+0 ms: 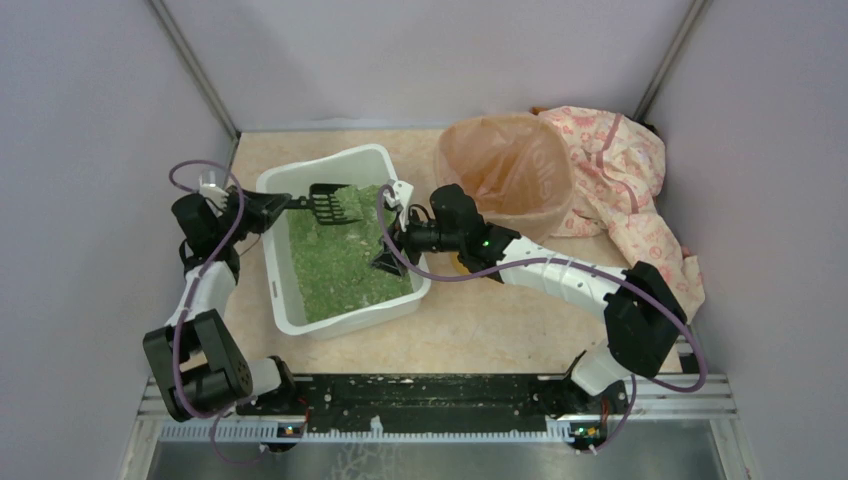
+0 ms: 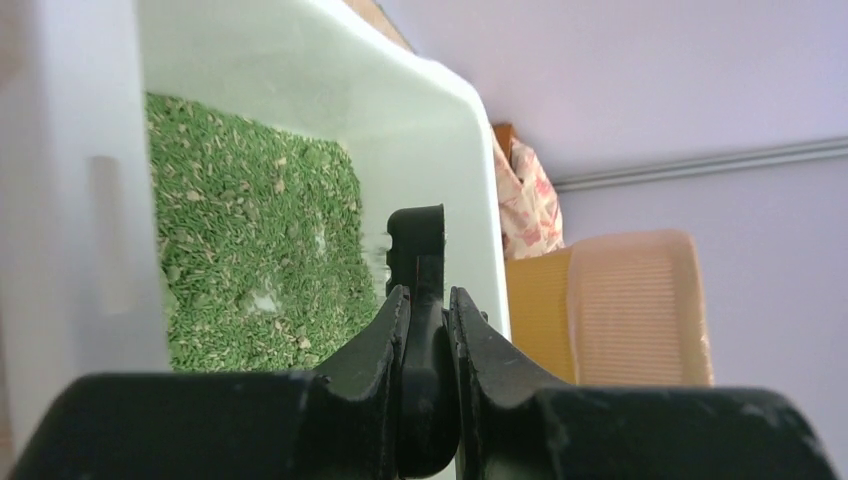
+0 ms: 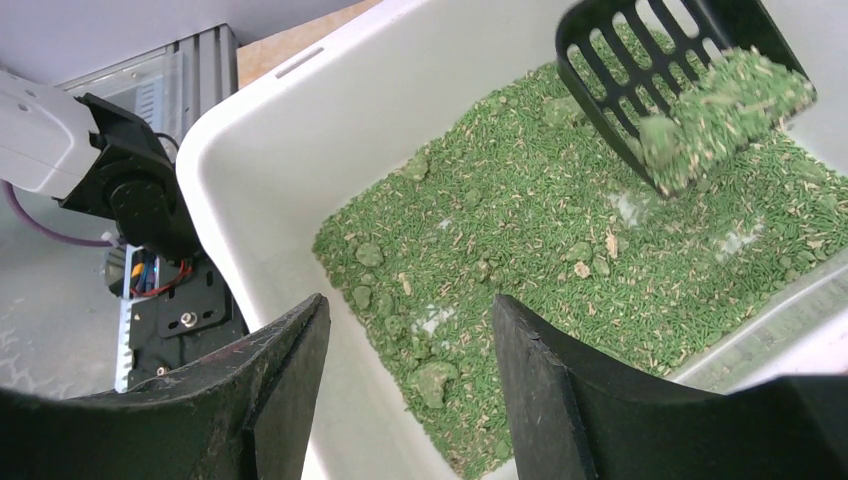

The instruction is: Clean the litter box

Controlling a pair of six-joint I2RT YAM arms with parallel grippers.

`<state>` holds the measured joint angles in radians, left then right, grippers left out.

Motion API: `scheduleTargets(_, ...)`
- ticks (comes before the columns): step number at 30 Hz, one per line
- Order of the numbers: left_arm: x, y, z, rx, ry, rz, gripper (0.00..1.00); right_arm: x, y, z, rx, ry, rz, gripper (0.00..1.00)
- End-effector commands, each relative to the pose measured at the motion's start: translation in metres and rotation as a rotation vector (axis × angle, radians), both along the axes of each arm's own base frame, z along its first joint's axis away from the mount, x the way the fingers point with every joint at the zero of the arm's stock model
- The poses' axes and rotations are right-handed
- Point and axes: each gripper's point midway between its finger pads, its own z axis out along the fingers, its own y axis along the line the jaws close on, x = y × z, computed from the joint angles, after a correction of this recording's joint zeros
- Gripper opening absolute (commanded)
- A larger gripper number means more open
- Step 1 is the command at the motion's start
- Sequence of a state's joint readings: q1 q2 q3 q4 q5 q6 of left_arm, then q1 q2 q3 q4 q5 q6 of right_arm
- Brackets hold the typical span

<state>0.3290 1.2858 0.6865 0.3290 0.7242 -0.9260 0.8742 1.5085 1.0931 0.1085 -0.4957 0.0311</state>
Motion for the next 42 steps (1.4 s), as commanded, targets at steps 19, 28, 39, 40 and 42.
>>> scheduleTargets(19, -0.048, 0.019, 0.017, -0.164, -0.021, 0.056, 0.0, -0.022, 0.014, 0.028, 0.087, -0.023, 0.062, 0.61)
scheduleTargets(28, -0.07, 0.002, 0.024, -0.175, -0.076, 0.022, 0.0, -0.032, 0.012, 0.022, 0.043, -0.038, 0.082, 0.61)
scheduleTargets(39, -0.093, -0.004, 0.027, -0.165, -0.051, -0.03, 0.0, -0.052, 0.01, 0.023, 0.068, -0.014, 0.102, 0.61)
scheduleTargets(40, -0.095, -0.002, 0.022, -0.166, -0.042, -0.017, 0.0, -0.053, 0.009, 0.023, 0.073, -0.012, 0.102, 0.61)
scheduleTargets(42, -0.098, 0.004, 0.014, -0.152, -0.029, 0.041, 0.0, -0.053, 0.008, 0.021, 0.069, -0.009, 0.097, 0.61)
